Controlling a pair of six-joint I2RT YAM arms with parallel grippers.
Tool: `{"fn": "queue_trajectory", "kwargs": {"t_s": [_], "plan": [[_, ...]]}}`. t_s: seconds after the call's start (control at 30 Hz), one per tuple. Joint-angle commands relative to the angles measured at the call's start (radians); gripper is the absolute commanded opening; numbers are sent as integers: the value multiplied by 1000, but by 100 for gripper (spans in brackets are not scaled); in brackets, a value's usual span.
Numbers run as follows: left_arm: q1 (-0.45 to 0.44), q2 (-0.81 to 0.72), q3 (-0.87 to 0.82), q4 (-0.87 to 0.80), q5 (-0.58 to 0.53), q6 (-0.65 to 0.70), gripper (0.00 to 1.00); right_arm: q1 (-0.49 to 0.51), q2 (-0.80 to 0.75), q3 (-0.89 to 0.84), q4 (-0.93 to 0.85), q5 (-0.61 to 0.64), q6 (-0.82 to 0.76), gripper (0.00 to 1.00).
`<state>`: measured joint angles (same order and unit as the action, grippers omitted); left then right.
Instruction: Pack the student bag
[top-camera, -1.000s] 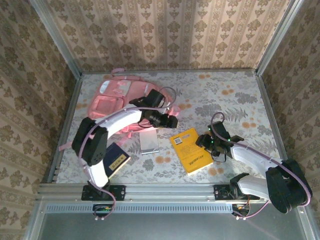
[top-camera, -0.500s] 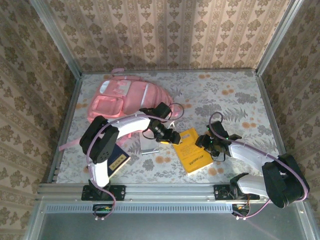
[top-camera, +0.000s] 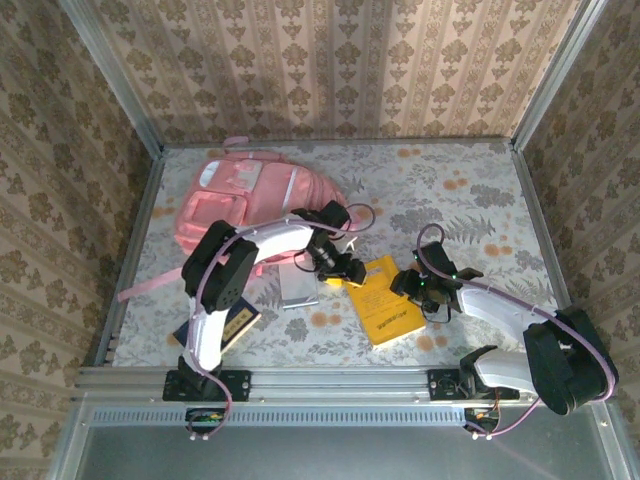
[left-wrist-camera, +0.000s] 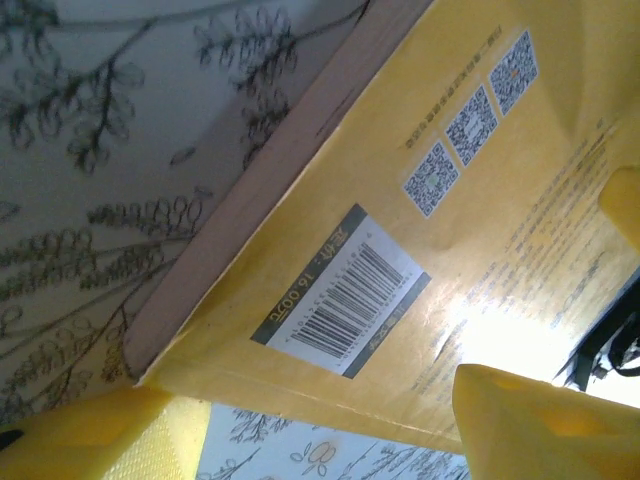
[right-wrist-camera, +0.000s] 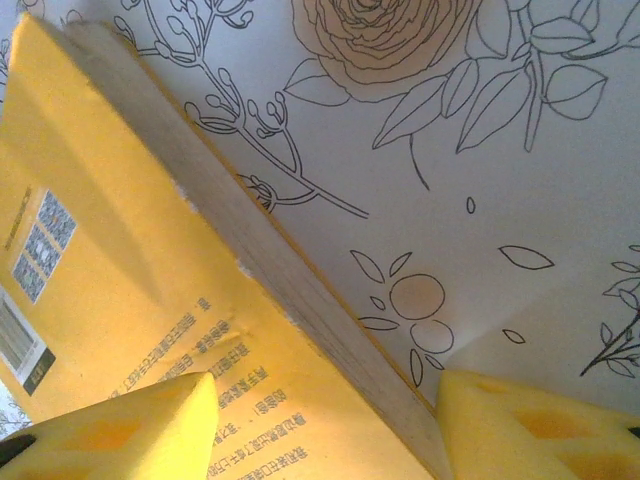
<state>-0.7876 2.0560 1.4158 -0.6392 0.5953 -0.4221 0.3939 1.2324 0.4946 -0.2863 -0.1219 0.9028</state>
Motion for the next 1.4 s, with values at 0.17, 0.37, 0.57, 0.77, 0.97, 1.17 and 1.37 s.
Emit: {"fn": "queue_trajectory", "kwargs": {"t_s": [0.17, 0.37, 0.57, 0.77, 0.97, 1.17, 1.37], "plan": [[20, 114, 200, -16, 40, 24, 67, 11, -4, -39, 94, -147, -4, 59], [39, 87, 162, 21, 129, 20, 67, 12, -24, -67, 150, -185, 20, 57], [46, -56, -9, 18, 13, 31, 68, 22, 12, -67, 203, -282, -11, 54], [-5, -102, -116, 24, -48, 43, 68, 22, 36, -20, 112, -273, -109, 53], [-16, -98, -110, 34, -47, 50, 68, 23, 40, 21, 77, -245, -116, 53], [-24, -92, -104, 32, -54, 58, 67, 22, 42, 38, 133, -329, -46, 51], [-26, -89, -110, 32, -62, 67, 65, 22, 27, 35, 195, -381, 22, 45]]}}
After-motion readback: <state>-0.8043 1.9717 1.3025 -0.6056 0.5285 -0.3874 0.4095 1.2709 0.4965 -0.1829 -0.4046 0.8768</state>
